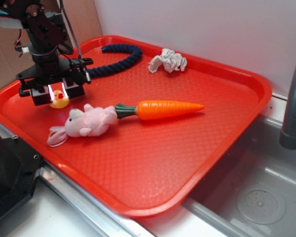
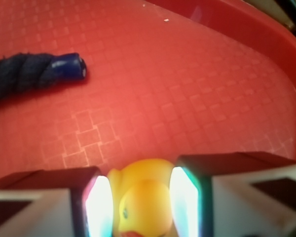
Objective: Grab the yellow duck.
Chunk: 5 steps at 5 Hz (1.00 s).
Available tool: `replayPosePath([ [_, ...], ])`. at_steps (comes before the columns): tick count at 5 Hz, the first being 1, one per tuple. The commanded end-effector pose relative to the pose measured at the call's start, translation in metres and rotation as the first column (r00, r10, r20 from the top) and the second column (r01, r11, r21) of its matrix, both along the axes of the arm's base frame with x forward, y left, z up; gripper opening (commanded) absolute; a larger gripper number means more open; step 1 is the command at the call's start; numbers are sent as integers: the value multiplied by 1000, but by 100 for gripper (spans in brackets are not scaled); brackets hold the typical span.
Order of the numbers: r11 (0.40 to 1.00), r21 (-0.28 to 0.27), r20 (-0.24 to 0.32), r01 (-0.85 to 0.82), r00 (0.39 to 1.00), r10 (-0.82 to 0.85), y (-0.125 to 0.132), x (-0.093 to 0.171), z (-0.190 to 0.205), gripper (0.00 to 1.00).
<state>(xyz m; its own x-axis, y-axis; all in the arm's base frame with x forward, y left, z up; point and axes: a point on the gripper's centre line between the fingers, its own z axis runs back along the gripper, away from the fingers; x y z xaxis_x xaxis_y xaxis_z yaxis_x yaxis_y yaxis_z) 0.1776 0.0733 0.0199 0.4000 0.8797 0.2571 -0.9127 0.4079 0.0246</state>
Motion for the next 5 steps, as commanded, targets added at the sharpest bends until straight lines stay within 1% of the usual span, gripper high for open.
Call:
replayPosePath([
  [1, 958, -119, 39, 259, 966, -257, -18, 5, 61, 0],
  [2, 876, -178, 62, 448, 894, -445, -44, 10, 94, 0],
  [3, 791, -229, 100, 568, 821, -561, -70, 11, 122, 0],
  [4, 700, -241, 122, 672, 737, -665, -93, 1, 151, 0],
  [5, 641, -236, 140, 730, 679, -721, -109, -10, 173, 0],
])
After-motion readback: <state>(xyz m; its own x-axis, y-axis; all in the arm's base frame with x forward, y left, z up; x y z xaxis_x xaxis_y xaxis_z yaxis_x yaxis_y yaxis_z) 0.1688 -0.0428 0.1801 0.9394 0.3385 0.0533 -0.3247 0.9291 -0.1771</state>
